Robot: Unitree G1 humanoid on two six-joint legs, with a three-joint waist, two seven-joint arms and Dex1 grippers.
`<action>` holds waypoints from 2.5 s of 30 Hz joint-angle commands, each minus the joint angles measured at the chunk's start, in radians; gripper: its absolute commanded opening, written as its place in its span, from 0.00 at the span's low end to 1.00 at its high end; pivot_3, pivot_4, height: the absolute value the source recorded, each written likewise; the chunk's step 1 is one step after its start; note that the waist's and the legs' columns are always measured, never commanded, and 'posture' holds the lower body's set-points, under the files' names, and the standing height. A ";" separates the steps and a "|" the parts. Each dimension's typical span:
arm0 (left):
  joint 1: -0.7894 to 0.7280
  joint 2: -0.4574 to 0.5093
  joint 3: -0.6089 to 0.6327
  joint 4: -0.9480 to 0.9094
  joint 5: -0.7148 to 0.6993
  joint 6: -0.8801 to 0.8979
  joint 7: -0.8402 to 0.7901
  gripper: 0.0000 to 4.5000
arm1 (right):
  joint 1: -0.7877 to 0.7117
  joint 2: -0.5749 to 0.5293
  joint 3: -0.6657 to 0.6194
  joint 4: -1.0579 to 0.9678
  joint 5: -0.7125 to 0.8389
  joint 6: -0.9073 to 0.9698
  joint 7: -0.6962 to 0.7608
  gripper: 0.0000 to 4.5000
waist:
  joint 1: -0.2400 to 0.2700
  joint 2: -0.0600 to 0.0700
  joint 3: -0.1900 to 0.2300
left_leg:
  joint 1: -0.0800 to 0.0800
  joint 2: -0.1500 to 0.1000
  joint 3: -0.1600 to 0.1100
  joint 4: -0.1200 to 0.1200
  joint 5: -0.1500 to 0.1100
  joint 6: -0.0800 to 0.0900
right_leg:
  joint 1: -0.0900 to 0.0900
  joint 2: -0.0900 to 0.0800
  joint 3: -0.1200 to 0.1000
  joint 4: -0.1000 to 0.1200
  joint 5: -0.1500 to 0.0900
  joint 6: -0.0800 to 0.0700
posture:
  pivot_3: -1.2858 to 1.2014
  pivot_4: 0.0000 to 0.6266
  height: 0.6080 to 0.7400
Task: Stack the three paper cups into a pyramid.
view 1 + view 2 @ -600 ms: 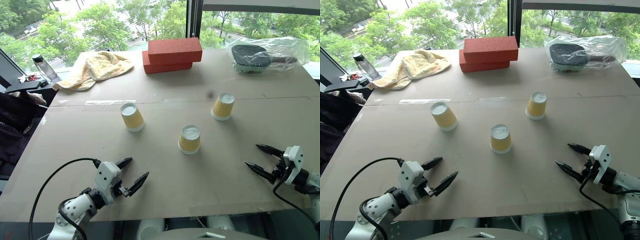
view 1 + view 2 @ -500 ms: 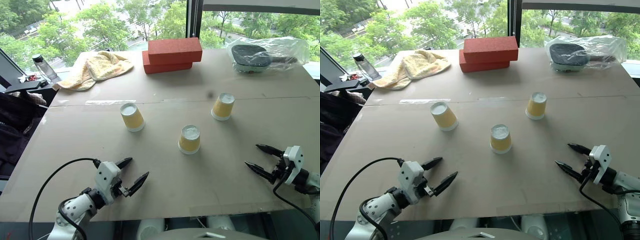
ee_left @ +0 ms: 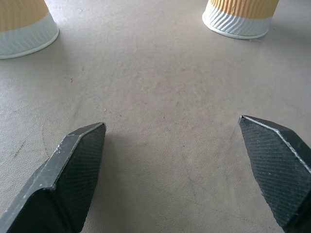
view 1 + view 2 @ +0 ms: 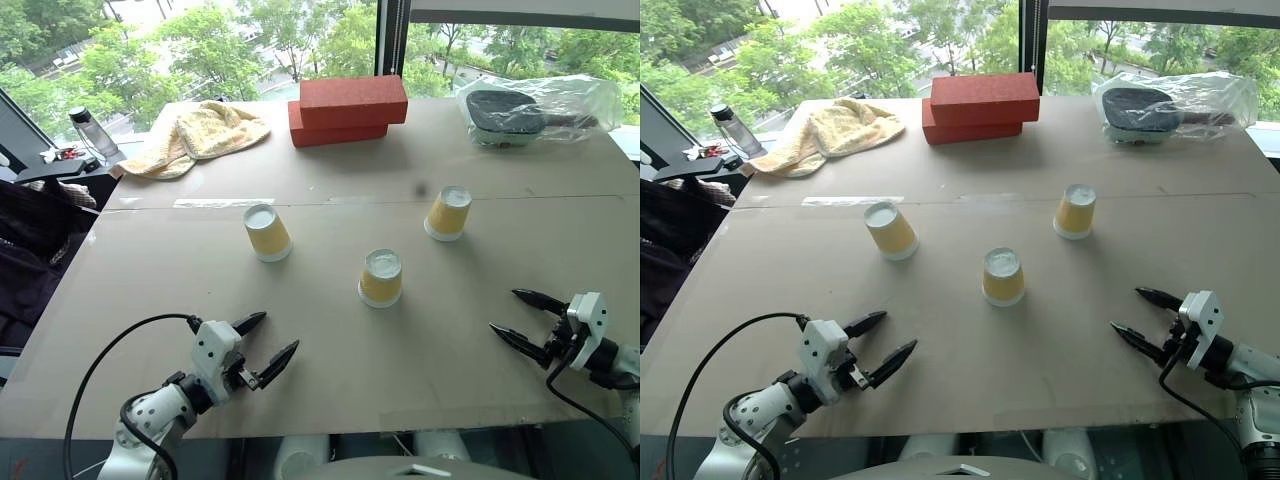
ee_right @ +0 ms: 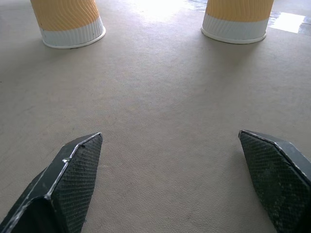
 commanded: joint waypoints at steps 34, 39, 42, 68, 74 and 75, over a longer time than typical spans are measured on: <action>-0.302 0.419 0.253 -0.210 -0.463 0.425 -0.382 1.00 | -0.343 0.286 0.413 -0.435 -0.036 0.390 -0.271 0.99 | -0.015 -0.015 0.020 | -0.006 0.001 -0.007 0.001 0.002 -0.004 | -0.004 0.003 -0.012 0.003 0.002 0.004 | 0.52 0.24 0.93; -0.322 0.401 0.262 -0.207 -0.498 0.449 -0.375 1.00 | -0.361 0.280 0.425 -0.415 -0.039 0.397 -0.243 0.94 | -0.015 -0.015 0.020 | -0.006 0.001 -0.007 0.001 0.002 -0.004 | -0.004 0.003 -0.012 0.003 0.002 0.004 | 0.52 0.24 0.93; -0.323 0.401 0.263 -0.210 -0.499 0.457 -0.376 1.00 | -0.363 0.281 0.426 -0.419 -0.034 0.404 -0.238 0.70 | -0.015 -0.015 0.020 | -0.006 0.001 -0.007 0.001 0.002 -0.004 | -0.004 0.003 -0.012 0.003 0.002 0.004 | 0.52 0.24 0.93; -0.643 0.411 0.036 -0.202 -0.492 0.532 -0.464 1.00 | -0.212 0.064 0.128 -0.414 0.075 0.427 -0.226 0.73 | -0.015 -0.016 0.021 | -0.005 0.000 -0.007 0.001 0.004 -0.007 | -0.004 0.006 -0.009 0.005 0.002 0.004 | 0.52 0.24 0.93; -0.638 0.412 0.047 -0.196 -0.490 0.534 -0.475 1.00 | -0.211 0.025 0.072 -0.485 0.170 0.476 -0.195 0.99 | -0.013 -0.016 0.021 | -0.005 0.000 -0.007 0.001 0.005 -0.008 | -0.004 0.005 -0.009 0.005 0.002 0.004 | 0.52 0.24 0.93; -0.637 0.413 0.051 -0.199 -0.492 0.535 -0.474 1.00 | -0.222 0.021 0.058 -0.494 0.188 0.492 -0.203 0.99 | -0.013 -0.016 0.021 | -0.005 0.000 -0.007 0.001 0.005 -0.008 | -0.004 0.005 -0.009 0.005 0.002 0.004 | 0.52 0.24 0.93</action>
